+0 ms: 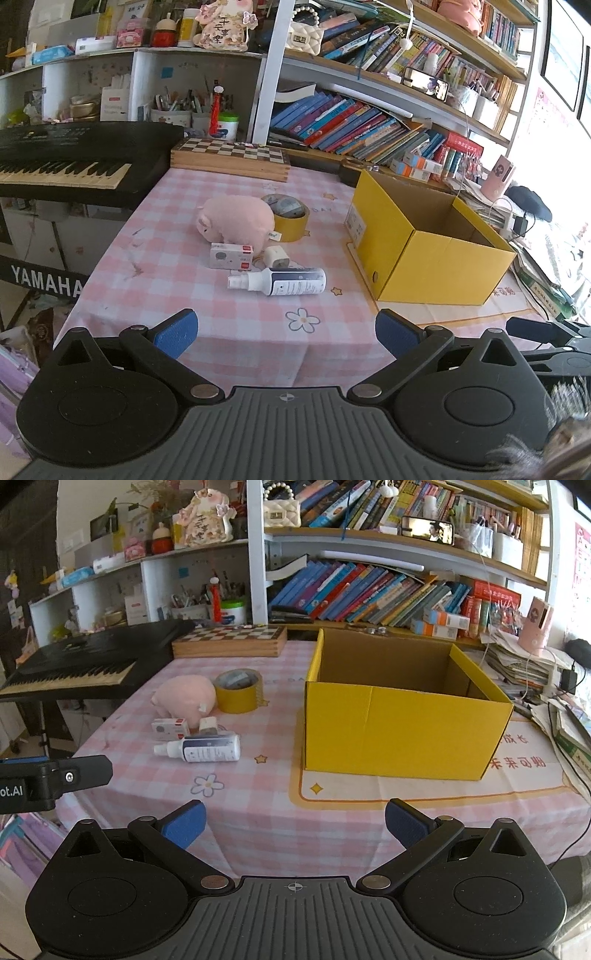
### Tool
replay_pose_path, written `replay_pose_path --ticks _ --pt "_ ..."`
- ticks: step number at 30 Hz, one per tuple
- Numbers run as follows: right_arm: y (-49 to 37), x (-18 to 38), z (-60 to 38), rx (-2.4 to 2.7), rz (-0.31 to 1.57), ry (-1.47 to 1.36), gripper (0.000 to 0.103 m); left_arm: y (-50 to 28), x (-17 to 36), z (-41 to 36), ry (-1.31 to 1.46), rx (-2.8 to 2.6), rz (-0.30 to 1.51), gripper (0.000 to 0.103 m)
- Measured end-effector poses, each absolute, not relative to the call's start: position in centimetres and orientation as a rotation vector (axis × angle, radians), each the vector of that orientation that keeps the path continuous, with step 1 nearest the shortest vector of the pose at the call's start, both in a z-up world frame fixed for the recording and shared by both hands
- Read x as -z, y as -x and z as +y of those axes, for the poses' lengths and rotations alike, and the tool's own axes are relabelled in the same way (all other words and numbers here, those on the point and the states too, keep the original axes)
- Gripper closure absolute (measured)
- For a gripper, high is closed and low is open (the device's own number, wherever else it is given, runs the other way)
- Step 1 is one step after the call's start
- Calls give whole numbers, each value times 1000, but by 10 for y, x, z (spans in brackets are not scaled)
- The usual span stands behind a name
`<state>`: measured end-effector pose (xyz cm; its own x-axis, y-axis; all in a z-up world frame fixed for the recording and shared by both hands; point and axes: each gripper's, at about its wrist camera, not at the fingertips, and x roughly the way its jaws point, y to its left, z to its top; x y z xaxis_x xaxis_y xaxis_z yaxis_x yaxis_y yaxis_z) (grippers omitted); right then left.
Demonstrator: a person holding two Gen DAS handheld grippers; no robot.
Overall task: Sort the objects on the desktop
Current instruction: 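Move both tools toward the small items beside the pink pig, then grasp the white spray bottle with the right gripper while the left grasps the medicine box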
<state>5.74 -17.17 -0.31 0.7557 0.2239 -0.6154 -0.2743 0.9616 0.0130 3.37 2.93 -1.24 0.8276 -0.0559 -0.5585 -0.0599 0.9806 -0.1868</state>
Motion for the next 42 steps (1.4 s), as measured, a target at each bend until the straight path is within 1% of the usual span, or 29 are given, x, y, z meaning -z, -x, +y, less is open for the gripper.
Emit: replay_pose_path --ticks 9,26,33,39,42 --pt "-65 6 -163 -299 664 92 0 -39 13 34 200 -16 596 0" --pt "-77 13 -117 -465 676 146 0 -30 8 75 238 -157 555 0" --pt "-87 27 -96 -522 671 161 0 -48 10 86 222 -181 568 0" --pt "-116 37 -75 -605 641 240 0 -70 11 99 202 -159 569 0" --pt "-136 43 -69 -650 654 306 1 -87 18 105 210 -130 588 0"
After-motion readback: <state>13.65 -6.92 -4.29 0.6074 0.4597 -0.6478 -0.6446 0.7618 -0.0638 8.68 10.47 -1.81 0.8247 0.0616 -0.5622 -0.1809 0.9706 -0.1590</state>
